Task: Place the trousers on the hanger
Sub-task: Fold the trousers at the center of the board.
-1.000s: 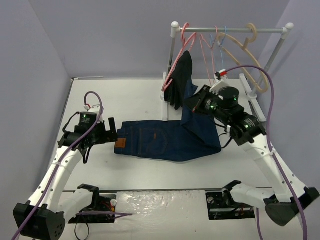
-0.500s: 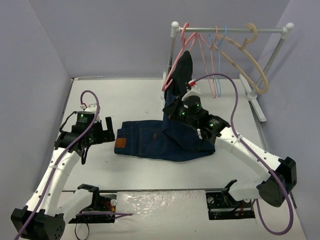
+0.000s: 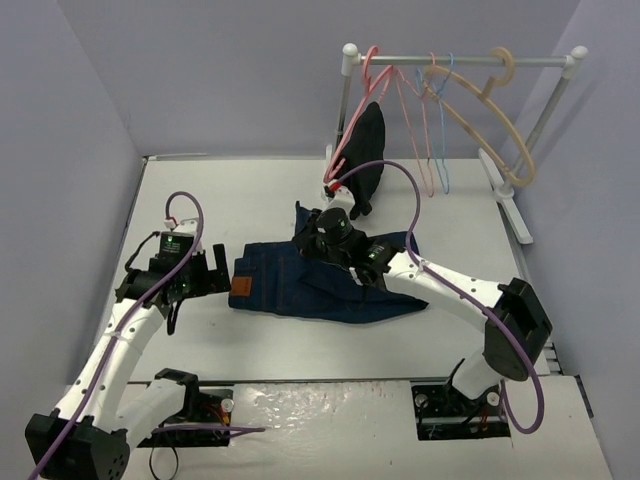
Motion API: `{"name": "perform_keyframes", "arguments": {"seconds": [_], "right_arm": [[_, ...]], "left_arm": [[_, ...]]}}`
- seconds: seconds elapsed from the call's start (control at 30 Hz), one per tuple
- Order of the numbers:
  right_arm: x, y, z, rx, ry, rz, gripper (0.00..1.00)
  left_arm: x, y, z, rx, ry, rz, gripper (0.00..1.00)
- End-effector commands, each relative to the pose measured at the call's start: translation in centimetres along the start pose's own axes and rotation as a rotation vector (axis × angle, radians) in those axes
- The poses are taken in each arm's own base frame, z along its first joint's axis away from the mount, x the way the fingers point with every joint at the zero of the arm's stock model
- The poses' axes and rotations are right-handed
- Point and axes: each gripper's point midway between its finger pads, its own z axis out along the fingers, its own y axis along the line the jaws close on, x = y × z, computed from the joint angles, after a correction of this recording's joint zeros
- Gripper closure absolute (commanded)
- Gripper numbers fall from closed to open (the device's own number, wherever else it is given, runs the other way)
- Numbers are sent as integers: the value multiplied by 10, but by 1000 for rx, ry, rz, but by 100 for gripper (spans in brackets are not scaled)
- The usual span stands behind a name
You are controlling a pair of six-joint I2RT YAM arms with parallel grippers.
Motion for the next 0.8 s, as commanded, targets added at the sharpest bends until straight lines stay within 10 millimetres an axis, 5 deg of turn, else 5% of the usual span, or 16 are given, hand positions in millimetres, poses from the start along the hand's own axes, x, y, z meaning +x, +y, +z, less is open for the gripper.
{"name": "perform_keyframes", "arguments": {"seconds": [0.0, 0.77], "right_arm": [[-50, 49, -8, -101, -168, 62, 100], [8, 71, 44, -108, -28, 56, 98]], "left_arm": [[-16, -8, 1, 32, -73, -8, 3], [-18, 2, 0, -20, -110, -42, 3]]}}
